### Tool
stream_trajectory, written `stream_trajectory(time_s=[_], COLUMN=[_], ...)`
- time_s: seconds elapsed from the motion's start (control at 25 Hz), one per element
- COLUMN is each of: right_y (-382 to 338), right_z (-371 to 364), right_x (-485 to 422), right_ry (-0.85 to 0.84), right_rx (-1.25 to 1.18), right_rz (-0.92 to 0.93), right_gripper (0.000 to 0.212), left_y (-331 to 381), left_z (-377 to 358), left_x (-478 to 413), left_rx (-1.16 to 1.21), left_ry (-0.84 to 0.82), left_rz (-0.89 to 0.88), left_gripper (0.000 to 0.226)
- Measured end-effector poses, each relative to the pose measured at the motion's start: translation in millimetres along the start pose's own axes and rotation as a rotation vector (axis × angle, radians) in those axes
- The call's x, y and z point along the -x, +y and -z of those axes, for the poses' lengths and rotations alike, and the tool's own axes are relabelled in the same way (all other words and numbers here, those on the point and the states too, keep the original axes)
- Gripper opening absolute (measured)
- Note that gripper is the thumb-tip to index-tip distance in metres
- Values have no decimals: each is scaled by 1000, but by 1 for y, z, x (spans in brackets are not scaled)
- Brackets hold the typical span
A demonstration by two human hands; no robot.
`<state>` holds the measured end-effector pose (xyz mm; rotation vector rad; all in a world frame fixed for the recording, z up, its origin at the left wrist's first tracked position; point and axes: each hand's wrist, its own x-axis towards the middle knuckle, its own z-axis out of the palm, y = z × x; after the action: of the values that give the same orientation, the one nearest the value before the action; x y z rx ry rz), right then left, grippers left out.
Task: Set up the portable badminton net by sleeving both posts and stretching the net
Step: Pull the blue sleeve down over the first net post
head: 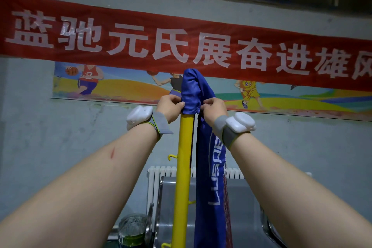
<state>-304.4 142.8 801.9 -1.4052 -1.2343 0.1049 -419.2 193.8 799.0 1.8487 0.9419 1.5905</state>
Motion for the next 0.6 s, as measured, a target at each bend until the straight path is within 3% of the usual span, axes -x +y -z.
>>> stream_trajectory(time_s=[0.16,0.28,0.4,0.48,0.6], right_y=[5,11,19,24,31], right_z=[-4,-8,-7,-7,-10], right_x=[-5,-7,-5,-1,4], right_ry=[-24,-37,-59,-92,-128], right_rx=[-19,25,109,171,224], right_rz=[21,46,28,7,-21], right_gripper=[16,7,9,22,8], left_y=[0,-5,-12,-16,-21], left_z=[0,2,1,2,5], left_x=[-2,-4,1,7,16], left_rx=[-22,-40,-91,-158,-217], left_ry=[112,130,79,50,-9], left_rz=[21,44,83,115,155], left_gripper=[6,28,28,29,30])
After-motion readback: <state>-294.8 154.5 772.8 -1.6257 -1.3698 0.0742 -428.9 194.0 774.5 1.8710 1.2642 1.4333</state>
